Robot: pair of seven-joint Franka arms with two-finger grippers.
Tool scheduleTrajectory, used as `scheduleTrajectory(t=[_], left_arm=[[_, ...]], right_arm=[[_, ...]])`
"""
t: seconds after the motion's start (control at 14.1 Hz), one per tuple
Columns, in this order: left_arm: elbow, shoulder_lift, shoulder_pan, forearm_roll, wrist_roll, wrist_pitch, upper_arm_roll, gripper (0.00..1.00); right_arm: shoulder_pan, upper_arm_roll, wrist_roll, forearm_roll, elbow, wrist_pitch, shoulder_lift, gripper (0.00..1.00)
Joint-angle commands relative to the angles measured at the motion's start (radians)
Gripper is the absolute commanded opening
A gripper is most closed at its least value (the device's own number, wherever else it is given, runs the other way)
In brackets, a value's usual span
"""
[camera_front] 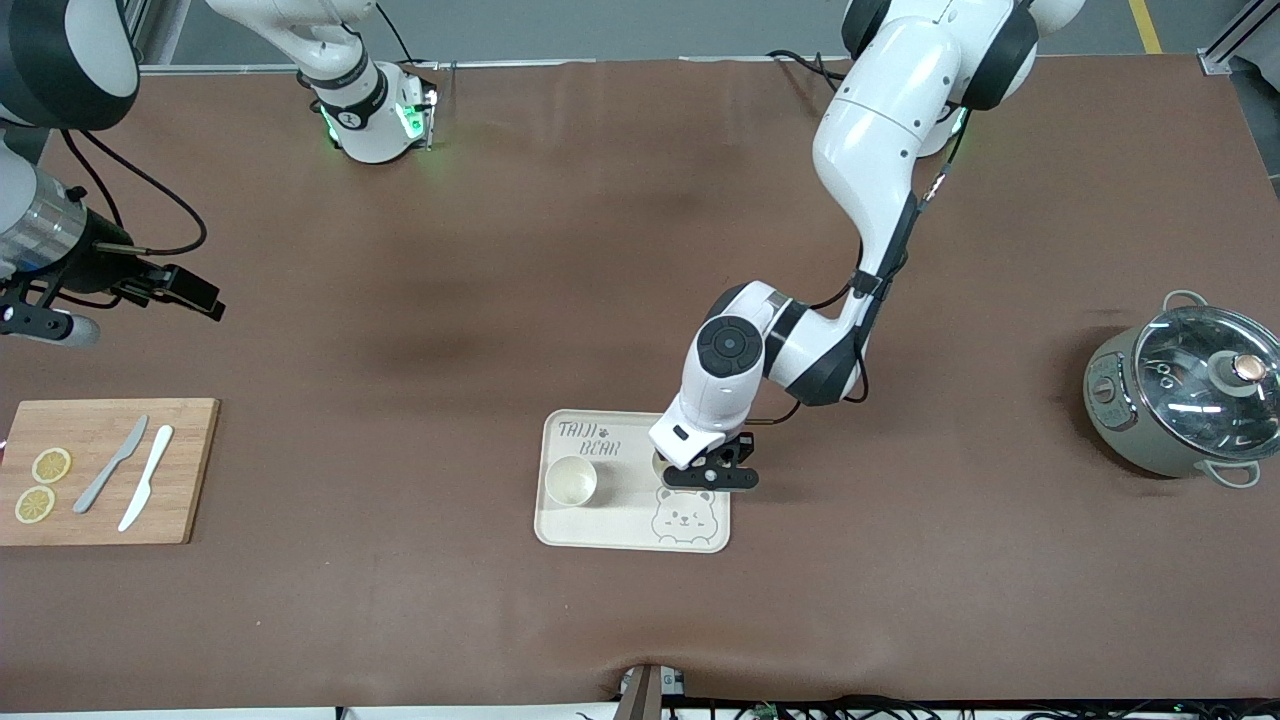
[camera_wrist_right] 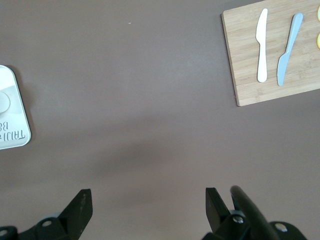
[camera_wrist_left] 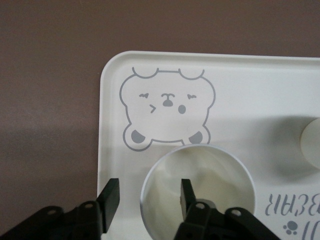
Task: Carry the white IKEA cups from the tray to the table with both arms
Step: 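Lower the left gripper onto the cup rim and close it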
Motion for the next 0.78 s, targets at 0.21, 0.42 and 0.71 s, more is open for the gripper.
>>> scheduleTrajectory(t=[0.21,0.42,0.71], left_arm=[[0.031,0.020,-0.030,0.016,-0.080,0.019,0.018,0.00],[0.027,0.017,-0.030,0.017,-0.080,0.019,0.019,0.00],[0.014,-0.034,-0.007,0.017,-0.021,-0.028,0.015,0.00]], right_arm=[[-0.010,0.005,0.000,0.001,0.013,-0.015,0.002,1.00],[-0.010,0.005,0.003,-0.001,0.023,-0.046,0.002,1.00],[-0.002,0.007,-0.009,-0.056,0.023,-0.032,0.013,1.00]])
